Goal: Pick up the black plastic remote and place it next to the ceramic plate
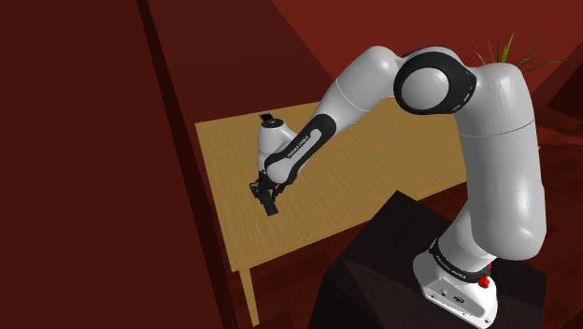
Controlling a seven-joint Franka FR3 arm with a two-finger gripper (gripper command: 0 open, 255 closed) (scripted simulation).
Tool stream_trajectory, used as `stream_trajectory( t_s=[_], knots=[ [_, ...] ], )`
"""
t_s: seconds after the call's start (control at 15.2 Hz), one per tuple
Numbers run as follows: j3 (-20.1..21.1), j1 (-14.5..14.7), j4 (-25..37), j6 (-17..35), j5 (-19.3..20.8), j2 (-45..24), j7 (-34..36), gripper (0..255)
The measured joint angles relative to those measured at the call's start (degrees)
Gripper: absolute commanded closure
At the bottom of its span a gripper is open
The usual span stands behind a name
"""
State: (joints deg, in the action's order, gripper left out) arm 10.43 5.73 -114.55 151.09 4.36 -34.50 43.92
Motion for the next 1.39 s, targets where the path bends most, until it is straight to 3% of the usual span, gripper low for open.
stream_trajectory(
  t_s=[1.25,1.39],
  knots=[
    [1.99,-1.45,-0.85,-8.61,-2.16,9.54,-1.05,255],
    [1.89,-2.73,-1.19,-9.01,-2.58,10.23,-2.70,255]
  ],
)
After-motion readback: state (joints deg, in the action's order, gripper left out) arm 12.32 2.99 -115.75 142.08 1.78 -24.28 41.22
